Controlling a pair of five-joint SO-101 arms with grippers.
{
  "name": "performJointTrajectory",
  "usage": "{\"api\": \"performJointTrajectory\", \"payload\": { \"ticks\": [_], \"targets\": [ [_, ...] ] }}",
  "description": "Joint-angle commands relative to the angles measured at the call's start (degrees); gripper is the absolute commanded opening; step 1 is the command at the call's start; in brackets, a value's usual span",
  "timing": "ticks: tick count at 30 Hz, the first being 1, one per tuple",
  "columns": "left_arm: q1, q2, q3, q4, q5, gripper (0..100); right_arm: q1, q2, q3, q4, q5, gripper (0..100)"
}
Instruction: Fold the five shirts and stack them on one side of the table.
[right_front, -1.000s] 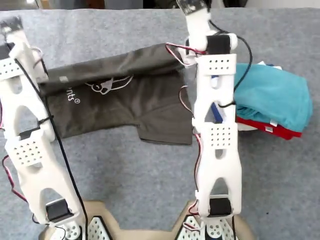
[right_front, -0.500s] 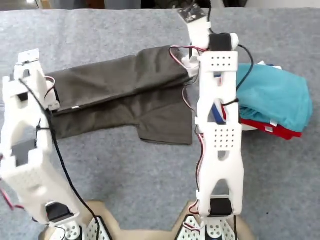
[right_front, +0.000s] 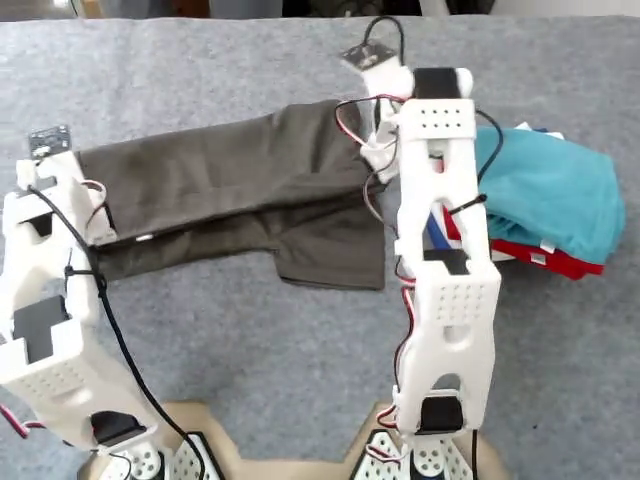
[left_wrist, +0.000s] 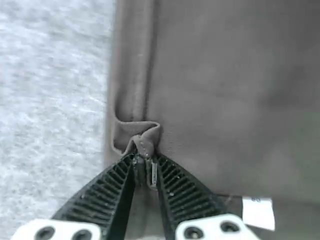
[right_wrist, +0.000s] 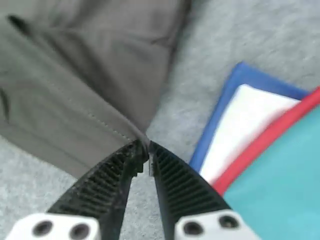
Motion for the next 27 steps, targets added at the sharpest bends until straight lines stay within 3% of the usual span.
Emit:
{"api": "performJointTrajectory", "payload": {
  "ticks": [1,6,15,22,27],
  "targets": [
    [0.84,-2.11,0.84,-0.53,-0.35,3,0.97,-7.08,7.25,-3.60,0.44,1.3],
    [0.22,-3.25,5.67,-3.52,-0.62,3,2.20,-14.81,20.97,-8.09,0.53,1.3],
    [-0.92,-8.35,8.13,-3.08,-0.62,3,2.73,-28.62,51.03,-26.37,0.09,1.3],
    [-1.36,-9.14,9.19,-2.46,-2.37,3,8.62,-31.08,55.52,-27.16,0.62,1.3],
    [-2.24,-9.14,8.84,-1.76,-2.99,3,8.35,-32.48,59.21,-26.99,2.73,1.3]
  ]
}}
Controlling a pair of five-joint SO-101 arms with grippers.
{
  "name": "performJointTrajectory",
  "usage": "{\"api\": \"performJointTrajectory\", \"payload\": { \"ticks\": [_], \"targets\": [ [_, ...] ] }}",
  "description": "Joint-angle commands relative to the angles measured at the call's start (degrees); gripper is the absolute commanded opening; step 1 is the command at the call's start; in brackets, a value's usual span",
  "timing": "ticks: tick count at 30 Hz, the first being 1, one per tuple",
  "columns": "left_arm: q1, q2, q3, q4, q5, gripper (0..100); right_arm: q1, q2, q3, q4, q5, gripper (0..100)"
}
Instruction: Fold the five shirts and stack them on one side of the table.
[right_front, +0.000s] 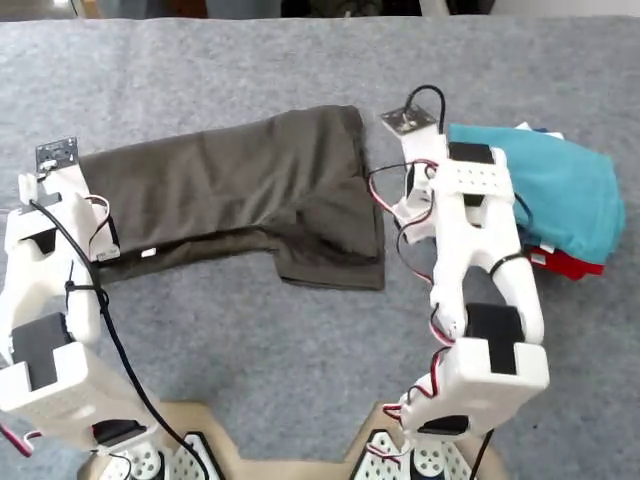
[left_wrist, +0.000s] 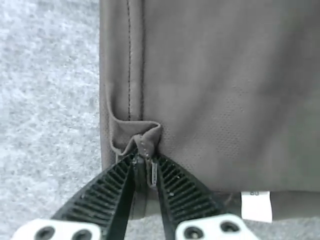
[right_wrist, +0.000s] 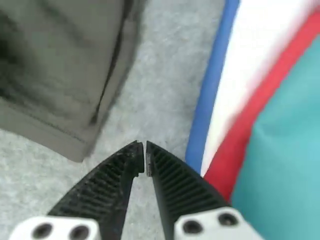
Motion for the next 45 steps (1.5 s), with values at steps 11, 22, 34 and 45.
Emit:
{"api": "performJointTrajectory", "payload": {
  "ticks": [11,22,34,45],
  "targets": [
    [-1.36,-2.46,-0.22,2.02,-2.02,3,-2.99,-10.15,4.79,-0.62,0.79,1.3],
    [-2.15,-2.55,-0.75,2.29,-2.55,9,-14.51,-6.11,0.75,-1.05,-6.24,5.4],
    [-0.04,-10.37,-2.59,2.29,-2.81,15,-21.10,4.70,0.22,-2.81,4.92,15.4],
    [0.66,-10.37,-2.59,2.29,-4.04,15,-17.49,1.36,0.22,0.62,8.79,15.5]
  ]
}}
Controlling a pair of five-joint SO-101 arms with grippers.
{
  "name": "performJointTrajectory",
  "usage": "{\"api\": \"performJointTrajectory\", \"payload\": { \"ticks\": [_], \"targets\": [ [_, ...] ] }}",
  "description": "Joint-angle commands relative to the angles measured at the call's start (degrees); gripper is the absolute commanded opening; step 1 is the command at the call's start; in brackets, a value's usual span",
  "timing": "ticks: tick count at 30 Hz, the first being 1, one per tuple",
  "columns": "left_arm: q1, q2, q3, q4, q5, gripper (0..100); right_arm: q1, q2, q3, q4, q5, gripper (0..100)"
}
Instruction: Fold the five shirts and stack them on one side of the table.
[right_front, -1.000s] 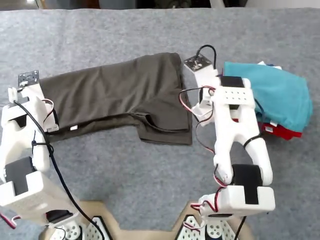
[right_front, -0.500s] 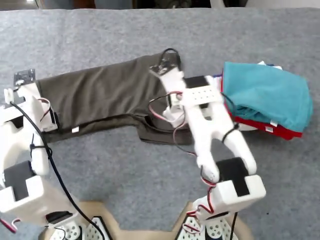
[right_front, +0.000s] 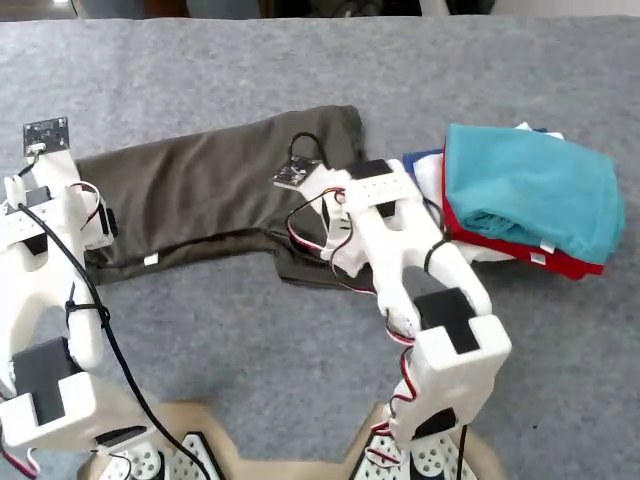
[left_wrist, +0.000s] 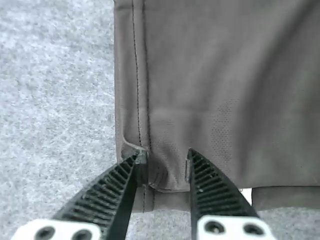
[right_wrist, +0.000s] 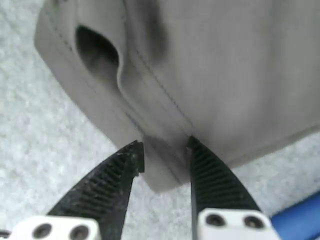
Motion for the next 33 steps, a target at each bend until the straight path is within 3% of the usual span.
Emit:
{"api": "performJointTrajectory", "payload": {
  "ticks": [1,4,14,33],
  "targets": [
    [0.75,-2.02,-1.36,-0.26,-0.70,15,2.11,-6.20,-1.89,0.88,0.09,15.5],
    [2.24,-2.02,-1.10,-0.44,-0.70,15,3.34,-8.75,-1.63,0.88,-1.76,15.5],
    [3.91,-2.02,-1.01,-0.44,-0.70,15,3.34,-5.67,-0.48,-1.76,-22.24,15.5],
    [3.56,-2.02,-0.84,-0.35,-0.70,15,3.52,-1.19,-0.57,-2.11,-34.11,15.5]
  ]
}}
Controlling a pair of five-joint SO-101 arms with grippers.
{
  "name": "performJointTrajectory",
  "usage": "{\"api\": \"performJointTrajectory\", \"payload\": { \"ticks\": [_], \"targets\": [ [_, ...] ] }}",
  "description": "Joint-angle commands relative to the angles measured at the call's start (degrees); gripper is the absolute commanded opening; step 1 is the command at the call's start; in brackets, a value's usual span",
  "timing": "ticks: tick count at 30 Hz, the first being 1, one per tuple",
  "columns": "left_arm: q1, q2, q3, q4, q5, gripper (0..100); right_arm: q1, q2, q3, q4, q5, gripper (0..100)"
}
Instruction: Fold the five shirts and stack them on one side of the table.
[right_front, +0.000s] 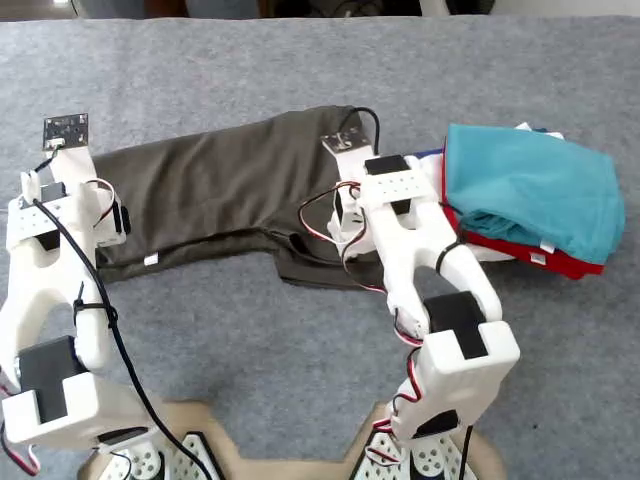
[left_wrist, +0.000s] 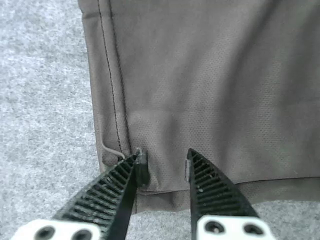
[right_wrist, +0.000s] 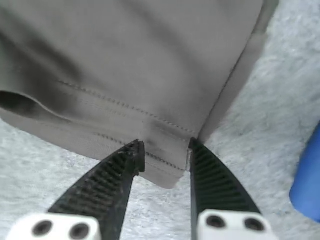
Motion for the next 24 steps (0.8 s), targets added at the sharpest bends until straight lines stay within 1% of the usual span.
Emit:
{"api": "performJointTrajectory", "payload": {
  "ticks": [1,8,12,13,17,24],
  "targets": [
    [0.13,-2.02,-0.84,-0.35,-0.35,15,0.62,-0.13,-0.66,-0.70,-2.99,15.5],
    [0.13,-2.02,-0.84,-0.35,-0.35,15,1.49,-0.13,-0.66,-0.70,-6.68,14.9],
    [0.13,-2.02,-0.84,-0.35,-0.35,15,4.22,-0.13,-0.84,-0.70,-7.30,6.8],
    [0.13,-2.02,-0.84,-0.35,-0.35,15,4.48,-0.13,-0.84,-0.70,-7.30,6.4],
    [0.40,-2.02,-0.84,-0.35,-0.35,15,3.60,-0.13,-0.66,-0.26,-7.21,8.7],
    [0.13,-2.02,-1.01,-0.35,-0.44,15,3.25,-0.13,-0.92,-0.18,-7.30,9.0]
  ]
}}
